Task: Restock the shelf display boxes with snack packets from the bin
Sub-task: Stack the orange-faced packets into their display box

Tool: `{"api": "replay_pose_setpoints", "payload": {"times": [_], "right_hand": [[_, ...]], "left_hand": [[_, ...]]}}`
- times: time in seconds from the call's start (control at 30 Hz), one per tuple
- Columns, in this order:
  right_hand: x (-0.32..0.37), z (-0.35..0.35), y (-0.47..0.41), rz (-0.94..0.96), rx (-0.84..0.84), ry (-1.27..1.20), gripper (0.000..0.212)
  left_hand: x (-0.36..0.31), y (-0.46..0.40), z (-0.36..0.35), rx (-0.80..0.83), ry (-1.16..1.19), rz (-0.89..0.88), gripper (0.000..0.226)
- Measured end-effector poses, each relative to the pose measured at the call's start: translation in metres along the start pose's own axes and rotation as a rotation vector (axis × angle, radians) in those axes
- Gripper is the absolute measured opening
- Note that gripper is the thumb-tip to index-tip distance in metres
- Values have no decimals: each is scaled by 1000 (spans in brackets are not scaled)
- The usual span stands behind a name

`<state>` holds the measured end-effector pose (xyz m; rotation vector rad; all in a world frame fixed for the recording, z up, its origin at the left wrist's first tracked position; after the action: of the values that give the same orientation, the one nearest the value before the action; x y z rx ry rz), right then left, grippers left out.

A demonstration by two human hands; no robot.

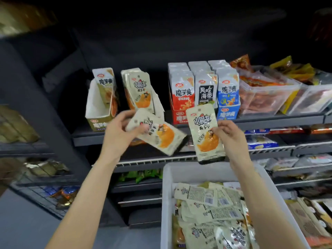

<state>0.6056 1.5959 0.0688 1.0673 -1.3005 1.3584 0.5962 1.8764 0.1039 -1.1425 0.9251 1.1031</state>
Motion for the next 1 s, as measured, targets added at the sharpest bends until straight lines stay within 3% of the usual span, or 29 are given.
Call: {"api": "replay_pose_setpoints", "payload": {"times": [0.17,0.37,0.6,0.77,1.0], "right_hand": [[38,-30,-35,99,64,-33,18],[73,-70,-74,178,60,-129,12],[78,-107,-110,160,55,-214,1],[64,-125,-128,134,22,-46,15],[42,-138,-133,149,10,238,13]], "left_hand": [[-43,-43,48,-211,-165,-204,13],[-67,-89,53,-311,-280,-365,16],[-41,-123,46,-296,-574,-285,15],[-46,-128,57,-244,-576,-331,15],[-52,-138,60,-126,-769,-304,18]]}}
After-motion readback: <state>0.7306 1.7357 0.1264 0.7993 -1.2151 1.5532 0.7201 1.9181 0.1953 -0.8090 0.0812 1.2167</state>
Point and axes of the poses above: each hand's wrist, its own y-axis away from the middle knuckle, its own z-axis out of the back of the hand, x = y × z, the point moved 3 cm from there along -y, towards the middle knuckle, and after that the axes turned 12 degrees about x, right-handed, at the moved point
